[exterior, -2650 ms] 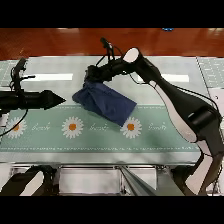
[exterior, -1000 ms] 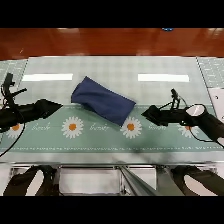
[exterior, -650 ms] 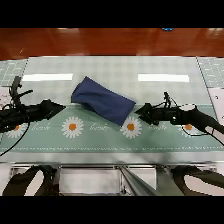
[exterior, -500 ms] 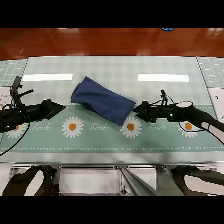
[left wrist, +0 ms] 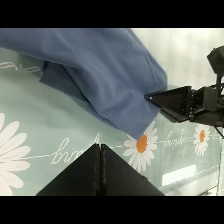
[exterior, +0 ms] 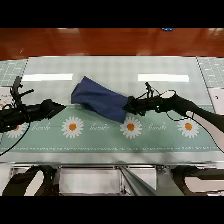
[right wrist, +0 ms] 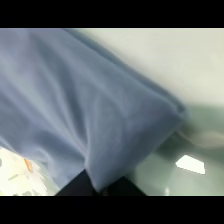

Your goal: Fold the shirts.

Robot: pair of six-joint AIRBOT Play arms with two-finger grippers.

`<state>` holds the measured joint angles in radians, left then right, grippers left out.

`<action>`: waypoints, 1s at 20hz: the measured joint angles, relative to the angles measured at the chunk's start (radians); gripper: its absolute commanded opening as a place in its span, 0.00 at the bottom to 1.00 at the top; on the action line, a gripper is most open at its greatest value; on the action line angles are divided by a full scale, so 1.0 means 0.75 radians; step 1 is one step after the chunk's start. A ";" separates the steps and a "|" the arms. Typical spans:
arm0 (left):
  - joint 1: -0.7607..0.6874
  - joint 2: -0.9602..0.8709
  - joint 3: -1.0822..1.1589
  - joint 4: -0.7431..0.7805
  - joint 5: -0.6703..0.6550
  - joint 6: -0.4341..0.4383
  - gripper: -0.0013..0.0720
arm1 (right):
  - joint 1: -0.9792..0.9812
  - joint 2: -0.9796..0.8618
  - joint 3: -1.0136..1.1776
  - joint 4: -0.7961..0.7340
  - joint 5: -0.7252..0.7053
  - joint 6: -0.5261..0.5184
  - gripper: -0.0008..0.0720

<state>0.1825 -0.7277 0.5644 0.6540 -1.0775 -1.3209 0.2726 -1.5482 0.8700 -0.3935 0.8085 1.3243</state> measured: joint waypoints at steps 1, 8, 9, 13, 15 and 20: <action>-0.001 0.000 0.000 0.000 0.001 0.000 0.05 | 0.005 -0.003 0.023 -0.016 0.012 0.001 0.04; -0.003 0.000 0.000 0.000 0.001 0.000 0.05 | 0.012 -0.010 0.431 -0.302 0.200 0.091 0.04; -0.003 0.000 0.000 0.000 0.001 0.000 0.05 | 0.012 -0.010 0.535 -0.384 0.252 0.124 0.04; -0.003 0.000 0.000 0.000 0.001 0.000 0.05 | -0.043 -0.010 0.954 -0.652 0.472 0.220 0.04; -0.003 0.000 0.000 0.000 0.001 0.000 0.05 | -0.114 -0.009 1.141 -0.726 0.580 0.252 0.04; -0.003 0.000 0.000 -0.001 -0.001 0.000 0.05 | -0.410 0.018 1.419 -0.792 0.811 0.293 0.04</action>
<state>0.1806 -0.7277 0.5644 0.6537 -1.0779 -1.3209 -0.0353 -1.5349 1.9339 -0.9874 1.4170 1.5444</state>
